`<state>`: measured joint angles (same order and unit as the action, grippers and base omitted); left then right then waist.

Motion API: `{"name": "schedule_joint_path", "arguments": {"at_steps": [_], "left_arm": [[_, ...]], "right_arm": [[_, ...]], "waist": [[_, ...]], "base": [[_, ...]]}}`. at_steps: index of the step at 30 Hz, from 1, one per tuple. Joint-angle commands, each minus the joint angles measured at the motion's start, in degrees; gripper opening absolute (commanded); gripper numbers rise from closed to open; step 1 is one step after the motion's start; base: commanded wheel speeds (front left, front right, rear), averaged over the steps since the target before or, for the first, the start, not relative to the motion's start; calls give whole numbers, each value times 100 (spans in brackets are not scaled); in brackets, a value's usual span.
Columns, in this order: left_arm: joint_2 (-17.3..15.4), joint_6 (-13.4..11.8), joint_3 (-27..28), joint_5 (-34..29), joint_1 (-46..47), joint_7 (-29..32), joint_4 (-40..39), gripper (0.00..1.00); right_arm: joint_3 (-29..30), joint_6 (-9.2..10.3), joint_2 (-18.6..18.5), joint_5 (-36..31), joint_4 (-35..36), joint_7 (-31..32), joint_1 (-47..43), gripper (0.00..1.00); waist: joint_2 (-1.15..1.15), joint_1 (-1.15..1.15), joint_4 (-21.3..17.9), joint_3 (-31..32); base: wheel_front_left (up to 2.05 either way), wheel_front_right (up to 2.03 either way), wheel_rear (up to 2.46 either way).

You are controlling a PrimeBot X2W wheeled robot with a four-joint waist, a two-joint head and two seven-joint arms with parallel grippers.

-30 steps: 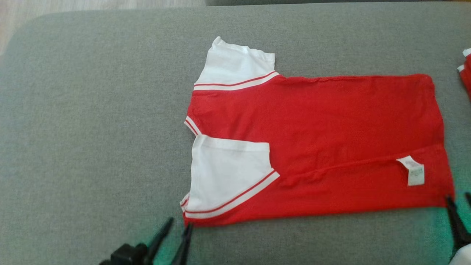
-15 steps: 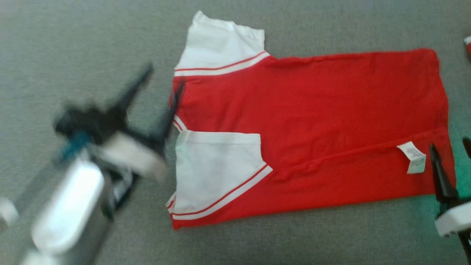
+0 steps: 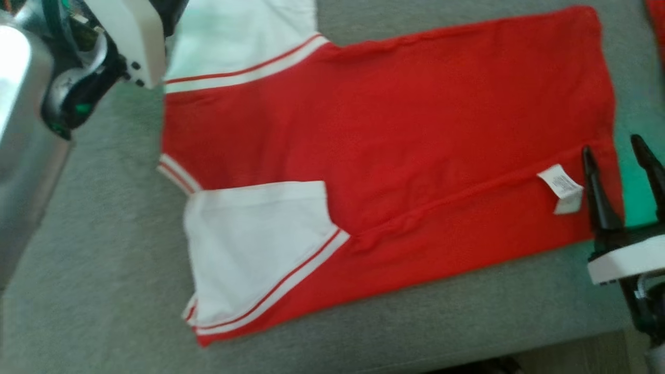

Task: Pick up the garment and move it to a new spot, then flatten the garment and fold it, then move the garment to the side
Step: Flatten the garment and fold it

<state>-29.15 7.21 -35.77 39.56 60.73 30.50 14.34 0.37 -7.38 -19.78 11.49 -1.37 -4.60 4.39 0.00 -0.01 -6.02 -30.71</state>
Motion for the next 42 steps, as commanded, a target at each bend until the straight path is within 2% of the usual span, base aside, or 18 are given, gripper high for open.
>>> {"name": "schedule_joint_path", "arguments": {"at_steps": [1,4,7,18,19,20,21,22,23,31,37,42], "left_arm": [[-456,25,28,211,352,259,-14,100],[-758,26,-283,392,537,538,218,100],[-969,26,-482,475,629,532,425,100],[-1326,27,-1093,738,765,477,783,99],[-1349,27,-1136,770,778,466,803,76],[-1370,27,-1181,801,791,455,819,47],[-1389,27,-1226,829,808,436,829,35],[-1404,27,-1278,852,831,397,815,14],[-1420,27,-1322,875,857,344,803,0],[-1446,27,-1680,805,1222,-388,742,0],[-1346,27,-1955,666,1556,-904,821,0],[-1219,27,-2225,655,1824,-1161,862,0]], "right_arm": [[-140,-11,-43,-30,44,-103,-5,100],[-218,-11,38,-26,-94,-204,87,100],[-266,-11,97,-21,-227,-304,143,100],[-310,-11,168,2,-499,-505,208,100],[-310,-11,167,3,-512,-512,209,100],[-307,-11,164,3,-524,-520,210,100],[-304,-11,160,5,-532,-527,210,100],[-299,-11,155,10,-538,-532,211,100],[-292,-11,151,13,-539,-532,218,100],[-503,-11,-62,195,-310,-355,682,100],[-991,-11,-577,603,-432,493,1788,100],[-1385,-11,-1009,908,-1046,1136,2785,100]], "waist": [[0,1,-302,-212],[0,1,-472,-284],[0,1,-612,-321],[0,1,-844,-361],[0,1,-854,-358],[0,1,-859,-355],[0,1,-862,-355],[0,1,-862,-355],[0,1,-857,-356],[0,1,-708,-290],[0,1,-539,-298],[0,1,-353,-372]], "base": [[0,0,0],[0,0,0],[0,0,0],[0,0,0],[0,0,0],[0,0,0],[0,0,0],[0,0,0],[0,0,0],[0,0,0],[0,0,0],[0,0,0]]}}
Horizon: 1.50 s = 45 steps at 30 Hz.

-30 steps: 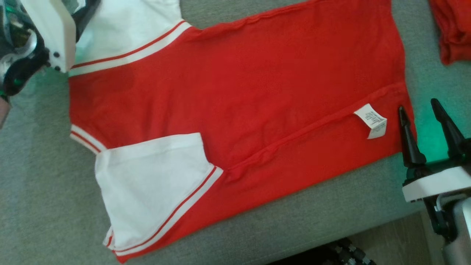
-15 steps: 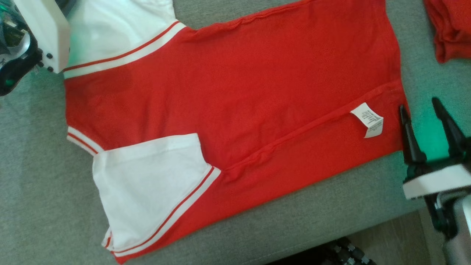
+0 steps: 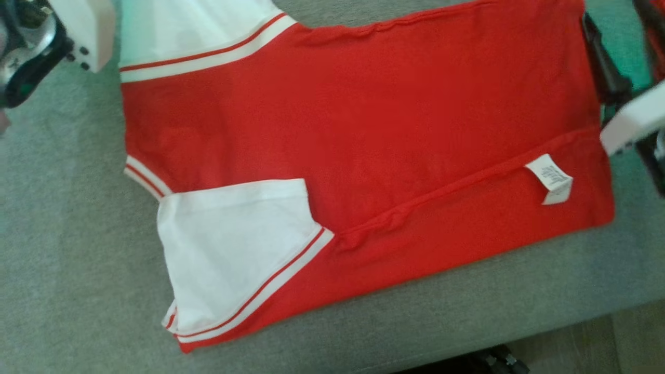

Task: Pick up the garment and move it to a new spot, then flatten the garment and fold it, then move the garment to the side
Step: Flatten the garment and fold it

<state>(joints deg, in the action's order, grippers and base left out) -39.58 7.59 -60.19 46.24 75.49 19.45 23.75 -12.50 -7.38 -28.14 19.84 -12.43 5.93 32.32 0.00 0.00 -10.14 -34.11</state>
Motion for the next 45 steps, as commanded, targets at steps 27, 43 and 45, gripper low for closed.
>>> {"name": "schedule_joint_path", "arguments": {"at_steps": [27,43,45], "left_arm": [[-98,-10,-857,553,969,-633,273,0],[-93,-10,-1064,453,1244,-1422,413,0],[-69,-17,-1035,339,1324,-1679,495,0]], "right_arm": [[-1448,-11,-712,729,-1643,646,1600,13],[-1273,-11,-700,1000,-1758,352,1848,0],[-1168,-11,-651,1009,-1741,207,1914,0]], "waist": [[0,0,386,-89],[0,0,419,7],[0,0,420,29]], "base": [[0,0,0],[0,0,0],[0,0,0]]}}
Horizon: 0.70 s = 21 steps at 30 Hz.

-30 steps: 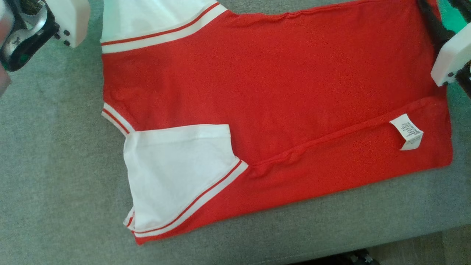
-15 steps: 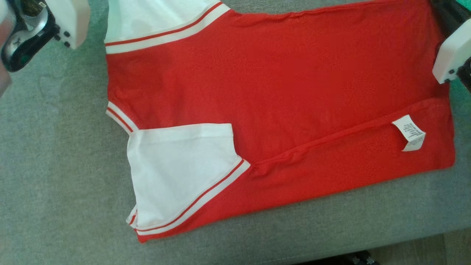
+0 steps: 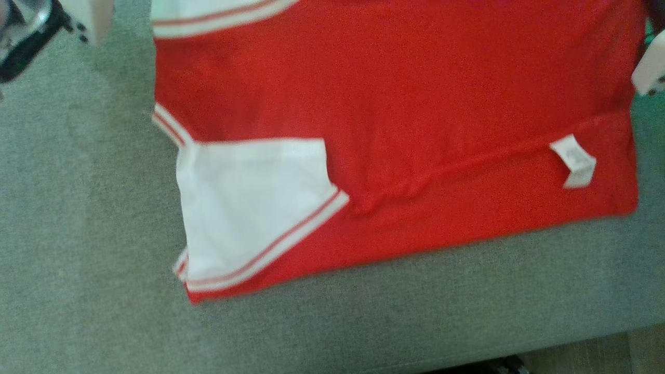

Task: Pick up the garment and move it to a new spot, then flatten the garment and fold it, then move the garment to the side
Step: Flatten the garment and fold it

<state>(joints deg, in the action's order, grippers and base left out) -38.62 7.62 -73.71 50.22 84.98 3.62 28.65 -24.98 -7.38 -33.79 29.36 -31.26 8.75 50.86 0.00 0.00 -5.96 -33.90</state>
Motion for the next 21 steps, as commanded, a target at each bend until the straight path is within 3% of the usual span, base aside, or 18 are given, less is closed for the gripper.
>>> {"name": "schedule_joint_path", "arguments": {"at_steps": [1,6,12,17,21], "left_arm": [[-143,-38,344,-124,424,-242,48,0],[23,-114,480,-268,537,-885,235,0],[68,-74,459,-117,318,-1098,187,0],[-174,-100,379,-166,-99,-1431,-302,0],[-515,-343,336,-184,-622,-1590,-907,0]], "right_arm": [[142,-11,-67,67,150,-150,90,0],[473,-11,-29,120,187,-419,122,0],[637,-11,-108,283,373,-417,-228,0],[999,-11,-151,651,710,-451,-813,0],[1257,-11,-216,683,1018,-468,-1332,0]], "waist": [[0,0,8,17],[0,0,102,79],[0,0,249,174],[0,0,387,291],[0,0,473,417]], "base": [[0,0,0],[0,0,0],[0,0,0],[0,0,0],[0,0,0]]}}
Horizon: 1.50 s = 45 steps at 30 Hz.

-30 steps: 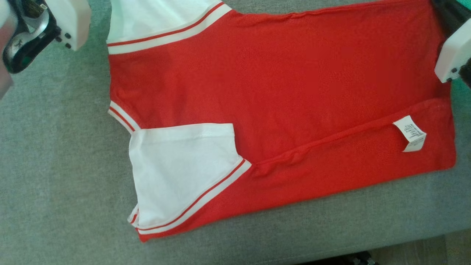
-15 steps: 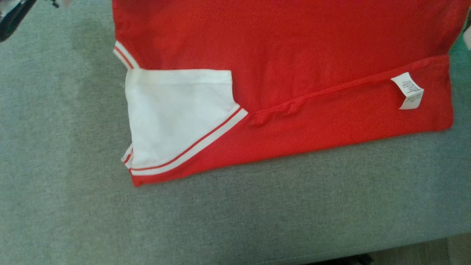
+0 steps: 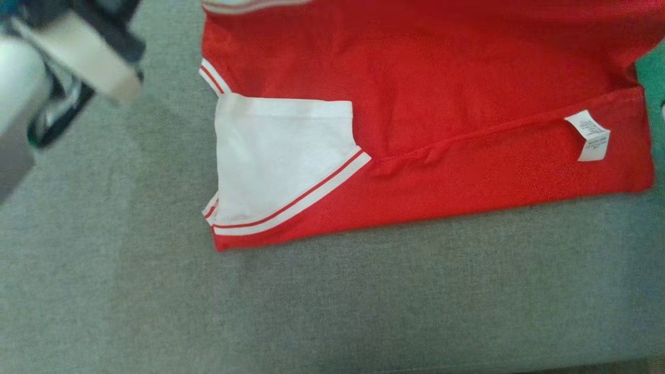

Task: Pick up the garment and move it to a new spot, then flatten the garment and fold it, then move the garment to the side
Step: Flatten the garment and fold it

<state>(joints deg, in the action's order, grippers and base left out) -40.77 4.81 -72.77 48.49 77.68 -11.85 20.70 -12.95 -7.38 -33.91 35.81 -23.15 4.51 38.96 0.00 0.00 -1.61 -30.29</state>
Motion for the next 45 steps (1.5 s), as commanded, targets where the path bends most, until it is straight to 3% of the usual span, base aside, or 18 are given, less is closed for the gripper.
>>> {"name": "schedule_joint_path", "arguments": {"at_steps": [1,9,16,21,29,30,31,32,33,34,35,39,44,45], "left_arm": [[-391,-149,236,3,-41,-71,-281,0],[-956,-829,141,82,-1260,-206,-1725,0],[-1161,-1320,53,52,-2173,-248,-2503,0],[-1101,-1532,32,20,-2600,-279,-2730,0],[-660,-1611,103,93,-3141,-307,-2604,0],[-588,-1633,138,89,-3212,-309,-2570,12],[-499,-1663,202,104,-3301,-311,-2537,42],[-408,-1688,268,121,-3399,-312,-2492,92],[-313,-1723,346,72,-3478,-312,-2453,100],[-202,-1771,465,29,-3574,-313,-2411,100],[-202,-1771,465,29,-3574,-313,-2411,100],[290,-2087,1108,-363,-4065,-314,-2263,100],[1028,-2526,2250,-1124,-4950,-314,-2243,100],[1316,-2651,2761,-1496,-5323,-314,-2282,100]], "right_arm": [[116,-11,-204,28,282,-46,-271,0],[721,-11,-155,-153,859,62,-1417,0],[1255,-11,8,-332,1218,224,-2286,0],[1592,-11,171,-434,1526,352,-2792,0],[1844,-11,434,-628,1777,534,-3217,0],[1846,-11,472,-652,1778,548,-3227,0],[1851,-11,511,-675,1775,550,-3235,0],[1860,-11,549,-702,1766,543,-3244,31],[1871,-11,580,-737,1753,529,-3261,89],[1923,-11,617,-795,1734,484,-3272,100],[1923,-11,617,-795,1734,484,-3272,100],[2186,-11,959,-924,1714,193,-3402,100],[2444,-11,1495,-1023,1791,-223,-3647,100],[2477,-11,1667,-1031,1765,-342,-3696,100]], "waist": [[0,0,55,95],[0,0,244,361],[0,0,398,491],[0,0,480,531],[0,0,524,525],[0,0,522,526],[0,0,524,526],[0,0,527,528],[0,0,533,531],[0,0,540,537],[0,0,540,537],[0,0,587,634],[0,0,658,853],[0,0,679,965]], "base": [[0,0,0],[0,0,0],[0,0,0],[0,0,0],[0,0,0],[0,0,0],[0,0,0],[0,0,0],[0,0,0],[0,0,0],[0,0,0],[0,0,0],[0,0,0],[0,0,0]]}}
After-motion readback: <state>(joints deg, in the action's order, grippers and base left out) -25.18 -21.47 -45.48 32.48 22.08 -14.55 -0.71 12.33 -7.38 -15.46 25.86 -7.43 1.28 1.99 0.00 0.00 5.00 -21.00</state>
